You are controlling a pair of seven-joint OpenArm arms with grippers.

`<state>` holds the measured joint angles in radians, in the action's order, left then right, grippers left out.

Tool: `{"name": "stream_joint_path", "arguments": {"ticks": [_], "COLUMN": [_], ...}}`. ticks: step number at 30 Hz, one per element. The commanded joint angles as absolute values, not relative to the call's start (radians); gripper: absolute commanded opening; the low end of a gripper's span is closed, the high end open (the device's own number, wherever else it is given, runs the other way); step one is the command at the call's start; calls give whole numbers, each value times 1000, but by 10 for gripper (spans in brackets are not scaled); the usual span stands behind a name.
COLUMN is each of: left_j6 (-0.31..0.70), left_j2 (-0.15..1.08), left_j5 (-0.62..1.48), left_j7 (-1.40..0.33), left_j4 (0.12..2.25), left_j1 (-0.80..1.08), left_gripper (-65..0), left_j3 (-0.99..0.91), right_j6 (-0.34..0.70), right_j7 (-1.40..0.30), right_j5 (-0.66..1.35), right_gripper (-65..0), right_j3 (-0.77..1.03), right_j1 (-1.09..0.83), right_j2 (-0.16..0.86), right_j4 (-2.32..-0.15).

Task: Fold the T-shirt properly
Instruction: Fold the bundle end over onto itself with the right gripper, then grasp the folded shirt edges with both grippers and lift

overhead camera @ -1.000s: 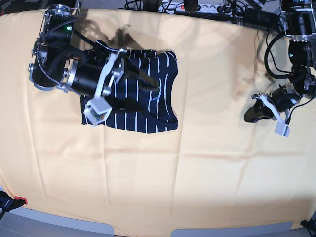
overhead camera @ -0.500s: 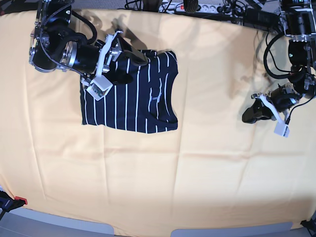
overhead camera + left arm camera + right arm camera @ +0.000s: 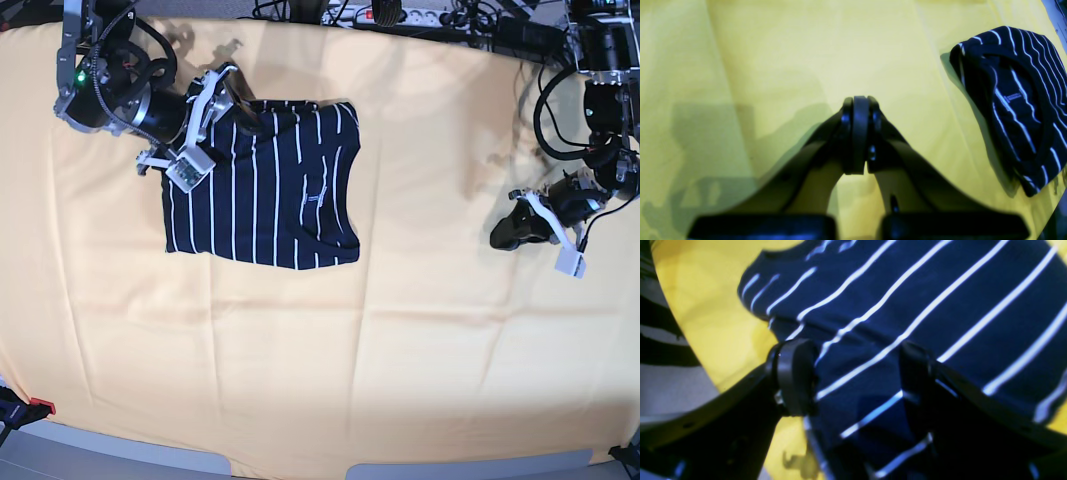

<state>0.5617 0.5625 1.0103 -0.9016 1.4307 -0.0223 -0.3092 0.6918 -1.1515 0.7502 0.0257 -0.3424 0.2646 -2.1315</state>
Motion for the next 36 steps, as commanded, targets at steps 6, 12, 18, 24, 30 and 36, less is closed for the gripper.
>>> {"name": "stream_joint_path", "arguments": {"ticks": [6,12,18,24,30,36], "left_j6": [573,573,575,698,698,698], "left_j2": [582,582,582,584,584,582], "left_j5": [1047,1055,1078,1380,1484,1369], "left_j7": [-884,-884,-887,-1081,-1202,-1189], "left_j4": [1445,1445,1445,1469,1635,1951], "left_j1": [-39,-39,-39,-39,-27,57], "left_gripper": [-650,-650,-650,-650,-650,-650], "left_j3": [-318,-318,-318,-318,-279,-105], "right_j6": [698,698,698,698,698,698], "right_j7": [-1147,-1147,-1256,-1274,-1079,-914], "right_j5": [742,743,878,959,746,545], "right_gripper": [-606,-650,-650,-462,-629,-650], "right_j3": [-62,-60,-60,-56,-24,-24], "right_j1": [-352,-355,-357,-351,-292,-209], "right_j2": [269,269,275,284,301,379], "right_j4": [-2144,-2186,-2206,-2337,-2348,-2296]}}
